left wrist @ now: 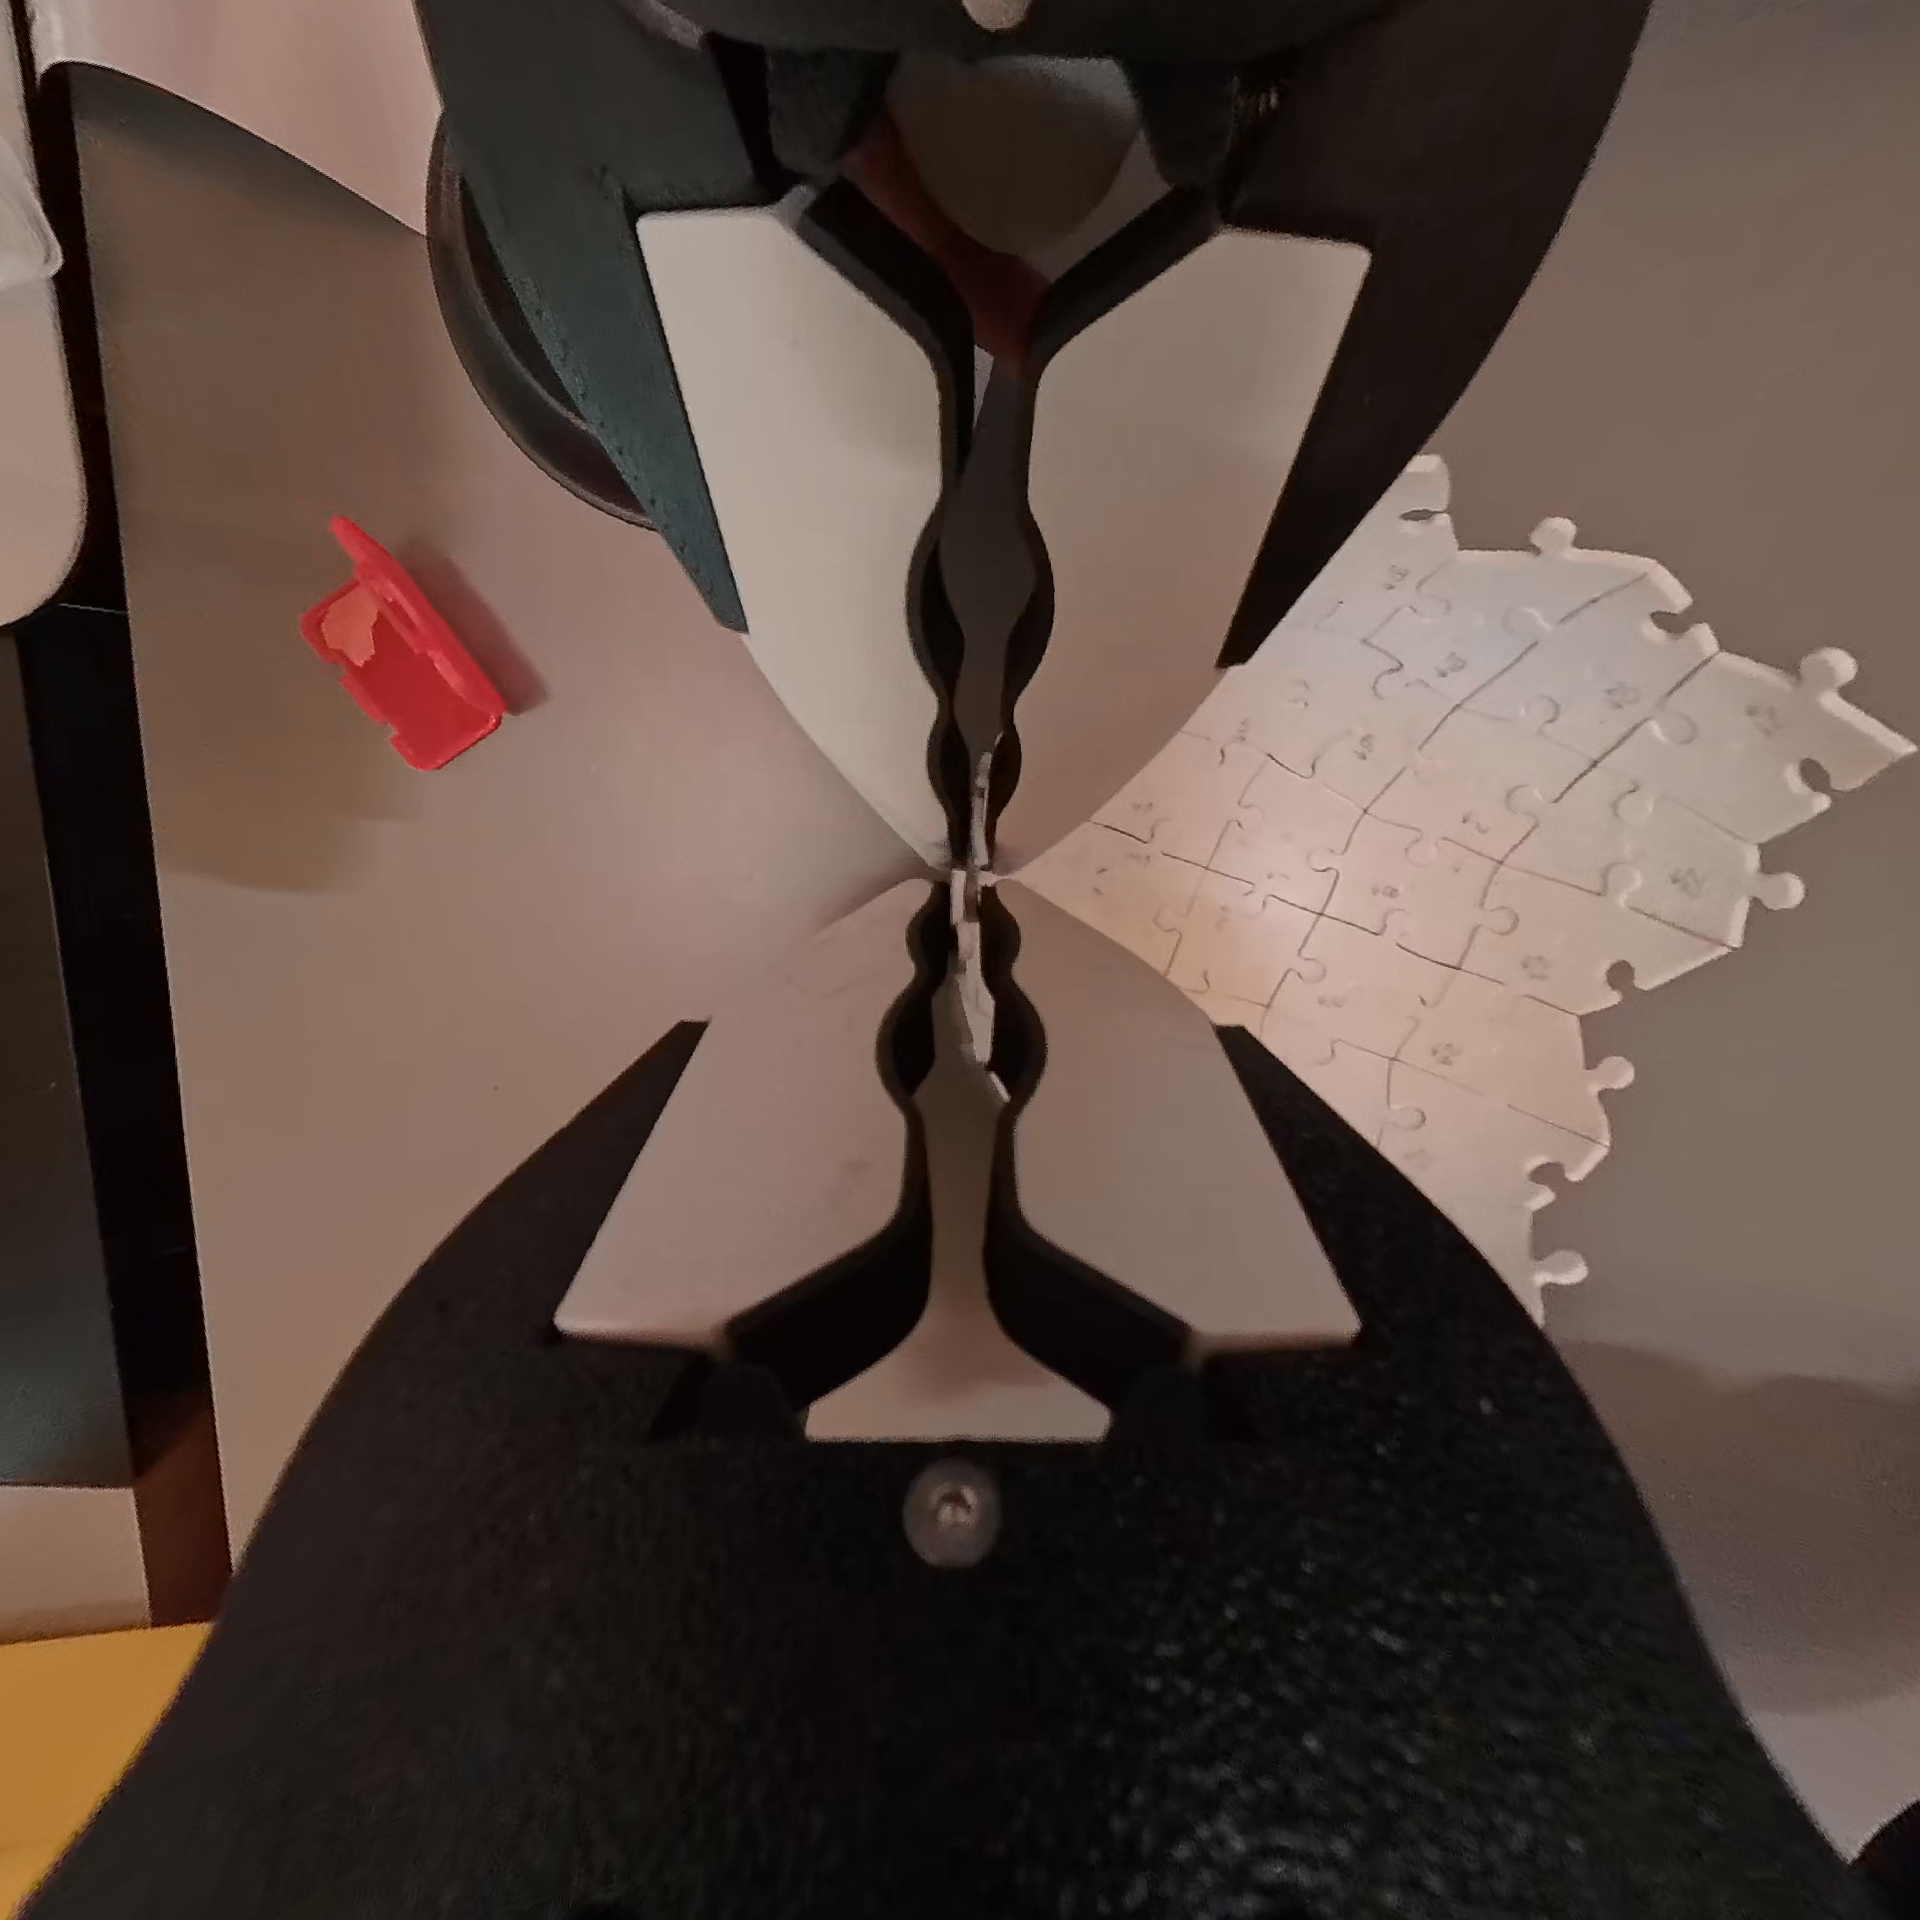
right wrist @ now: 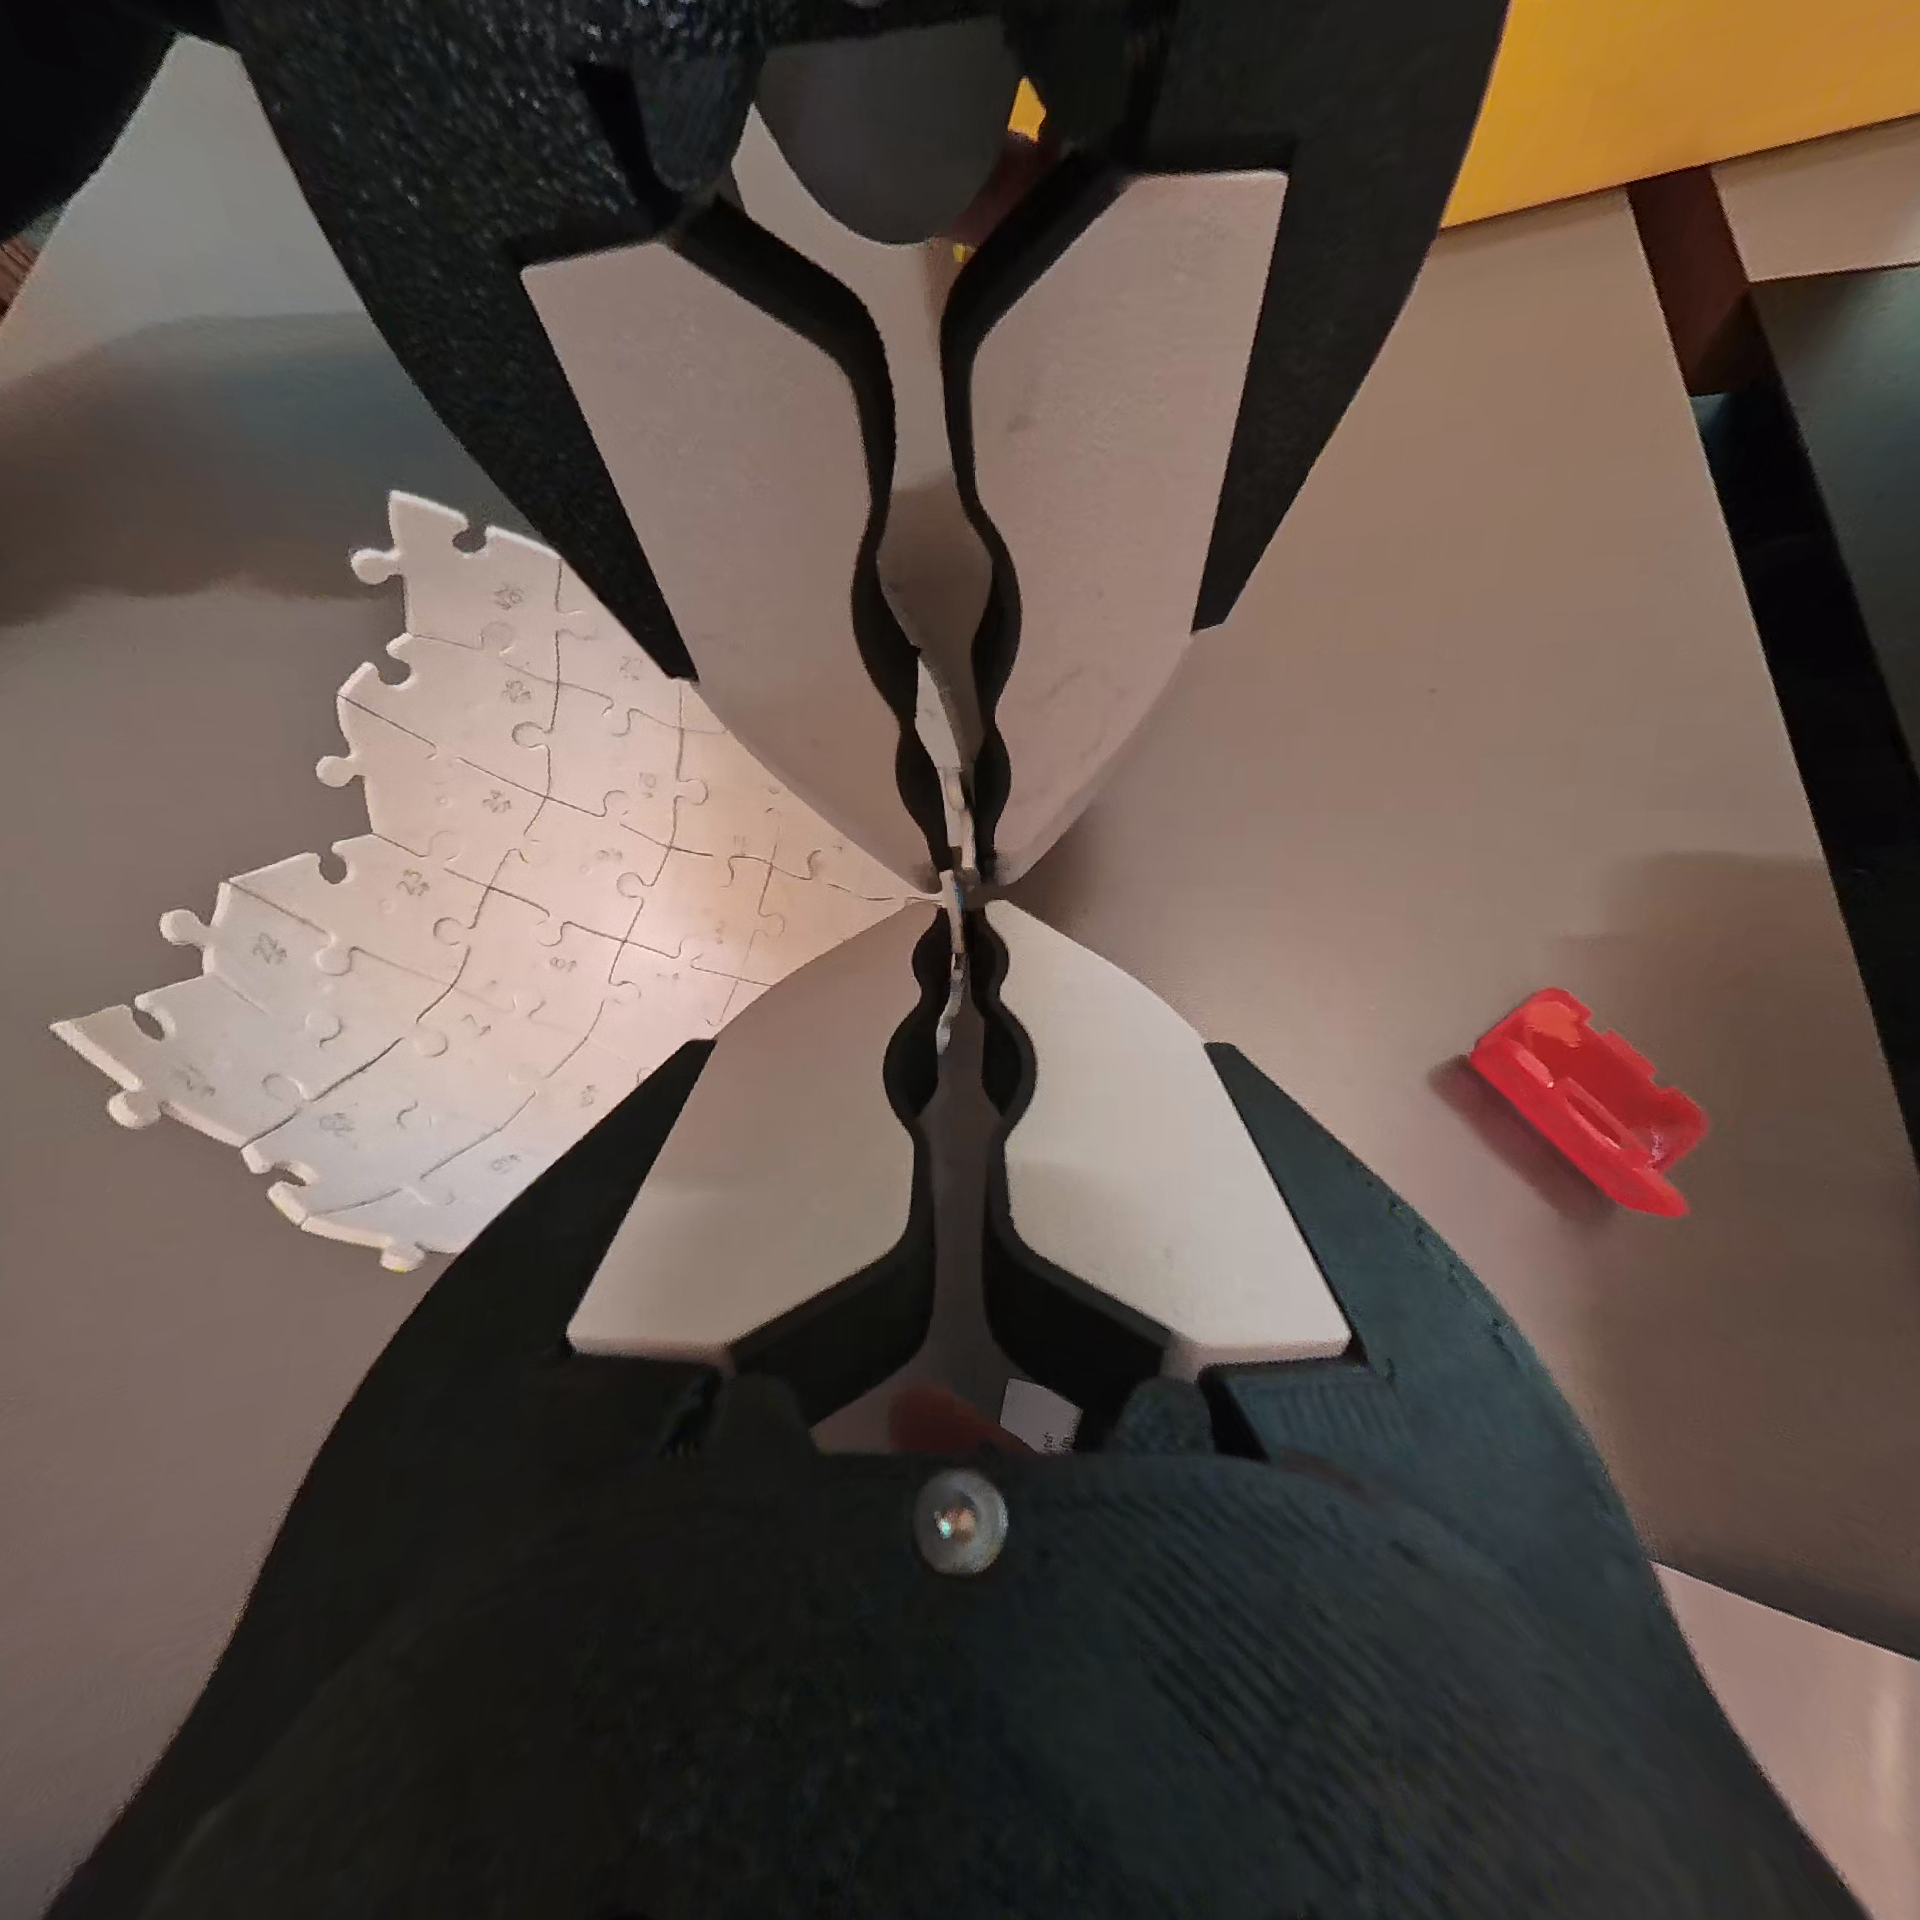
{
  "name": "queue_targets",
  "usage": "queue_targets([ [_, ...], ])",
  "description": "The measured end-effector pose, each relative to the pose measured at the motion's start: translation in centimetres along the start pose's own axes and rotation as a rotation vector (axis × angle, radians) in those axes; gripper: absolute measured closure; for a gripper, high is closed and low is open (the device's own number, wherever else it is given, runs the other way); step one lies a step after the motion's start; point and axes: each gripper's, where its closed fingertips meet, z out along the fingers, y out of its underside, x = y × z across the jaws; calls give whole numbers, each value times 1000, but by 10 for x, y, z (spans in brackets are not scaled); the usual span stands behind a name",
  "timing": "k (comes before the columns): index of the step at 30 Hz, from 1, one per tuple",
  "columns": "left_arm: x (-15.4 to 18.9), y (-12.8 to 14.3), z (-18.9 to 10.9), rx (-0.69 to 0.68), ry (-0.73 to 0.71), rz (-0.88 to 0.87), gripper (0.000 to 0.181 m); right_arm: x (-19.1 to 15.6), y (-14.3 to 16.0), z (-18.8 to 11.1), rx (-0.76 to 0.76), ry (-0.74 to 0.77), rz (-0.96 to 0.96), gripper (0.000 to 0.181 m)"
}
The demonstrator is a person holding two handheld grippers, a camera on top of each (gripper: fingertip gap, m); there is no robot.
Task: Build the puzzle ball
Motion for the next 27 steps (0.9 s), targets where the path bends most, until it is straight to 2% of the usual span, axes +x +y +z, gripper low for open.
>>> queue_targets([
  [16, 3, -1, -1, 46, 46, -62, 176, -2, 0, 1, 1, -14, 14, 178],
  [27, 2, 0, -1, 20, 30, -31, 176, 0, 0, 2, -9, 6, -22, 177],
])
